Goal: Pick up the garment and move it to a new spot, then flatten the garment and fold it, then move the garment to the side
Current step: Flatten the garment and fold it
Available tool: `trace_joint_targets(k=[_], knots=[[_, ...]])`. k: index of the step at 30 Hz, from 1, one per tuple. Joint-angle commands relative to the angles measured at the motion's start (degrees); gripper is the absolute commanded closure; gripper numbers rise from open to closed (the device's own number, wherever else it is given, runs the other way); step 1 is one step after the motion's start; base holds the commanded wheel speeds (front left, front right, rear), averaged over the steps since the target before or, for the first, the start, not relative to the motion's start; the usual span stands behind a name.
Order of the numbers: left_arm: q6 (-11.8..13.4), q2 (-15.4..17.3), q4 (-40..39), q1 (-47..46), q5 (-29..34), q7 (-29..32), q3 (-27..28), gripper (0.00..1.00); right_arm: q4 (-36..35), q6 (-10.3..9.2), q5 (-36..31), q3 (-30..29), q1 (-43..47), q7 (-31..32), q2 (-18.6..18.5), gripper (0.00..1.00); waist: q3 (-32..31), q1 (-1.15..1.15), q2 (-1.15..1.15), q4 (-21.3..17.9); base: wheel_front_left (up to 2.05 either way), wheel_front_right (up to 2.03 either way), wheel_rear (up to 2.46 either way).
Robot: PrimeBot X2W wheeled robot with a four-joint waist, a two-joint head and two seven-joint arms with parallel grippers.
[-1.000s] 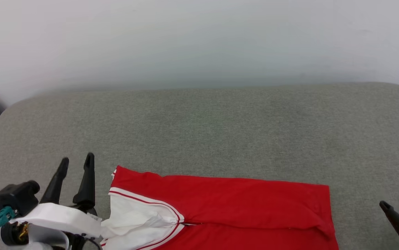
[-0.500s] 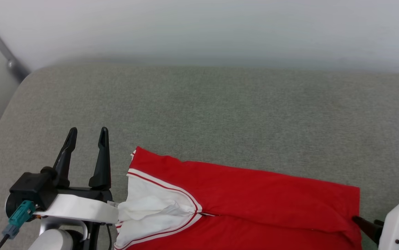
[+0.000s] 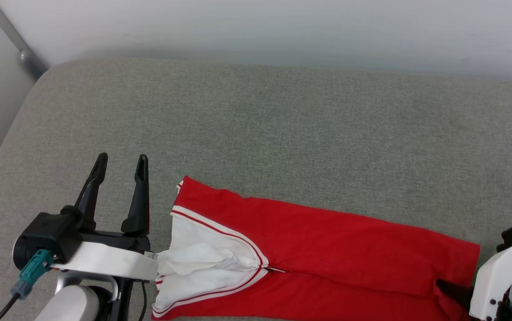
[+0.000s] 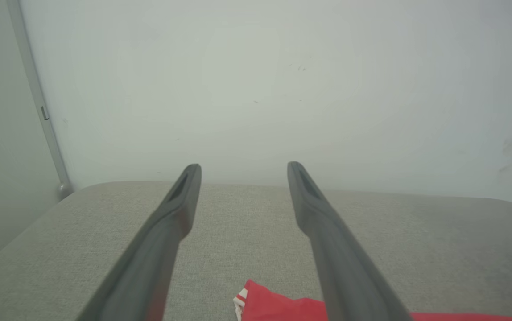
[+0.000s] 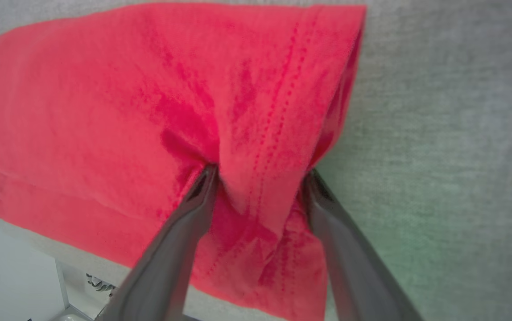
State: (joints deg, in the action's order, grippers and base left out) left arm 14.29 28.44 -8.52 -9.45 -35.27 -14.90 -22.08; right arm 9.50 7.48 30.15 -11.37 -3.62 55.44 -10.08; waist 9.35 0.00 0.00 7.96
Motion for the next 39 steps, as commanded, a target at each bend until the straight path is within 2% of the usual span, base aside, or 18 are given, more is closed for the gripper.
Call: trace_joint_targets(k=[1, 12, 18, 22, 31, 35, 39], knots=[[-0.20, -0.10, 0.24, -0.04, 0.26, -0.30, -0.12, 0.00, 2.98, 0.01, 1.42, 2.68, 0.70, 0.44, 2.40, 1.00, -0.05, 0.00, 0.00, -0.21, 0.00, 0.00, 0.00], [0.55, 0.93, 0.60, 0.99, 0.86, 0.46, -0.60, 0.00, 1.76, 0.06, 4.22, 3.57, -2.56, -2.67, -2.18, 1.00, -2.33, 0.00, 0.00, -1.57, 0.00, 0.00, 0.00], [1.33, 1.47, 0.27, 2.14, 1.00, 1.02, -0.64, 0.00, 1.43, -0.01, 4.71, 1.58, -3.55, -3.49, -4.55, 1.00, -4.13, 0.00, 0.00, -3.11, 0.00, 0.00, 0.00], [1.50, 1.66, 0.00, 2.83, 0.60, 1.29, -0.70, 0.00, 1.52, -0.01, 4.01, -2.37, -3.22, -3.56, -5.57, 1.00, -5.11, 0.00, 0.00, -4.25, 0.00, 0.00, 0.00], [1.74, 1.76, 0.19, 3.37, 0.86, 1.36, -1.40, 0.00, 1.53, -0.01, 1.96, -17.78, -4.03, -2.53, -7.29, 1.00, -5.66, 0.00, 0.00, -6.13, 0.00, 0.00, 0.00], [2.14, 2.18, 0.78, 3.98, 1.51, 1.61, -1.83, 0.00, 0.78, -0.01, 1.53, -21.08, -4.16, 0.22, -5.58, 1.00, -6.41, 0.00, 0.00, -6.73, 0.00, 0.00, 0.00], [2.58, 2.58, 1.18, 4.59, 1.73, 1.73, -1.77, 0.00, -0.48, 0.00, 5.24, -21.78, -4.76, 5.90, -0.28, 1.00, -7.35, 0.00, 0.00, -6.94, 0.00, 0.00, 0.00]])
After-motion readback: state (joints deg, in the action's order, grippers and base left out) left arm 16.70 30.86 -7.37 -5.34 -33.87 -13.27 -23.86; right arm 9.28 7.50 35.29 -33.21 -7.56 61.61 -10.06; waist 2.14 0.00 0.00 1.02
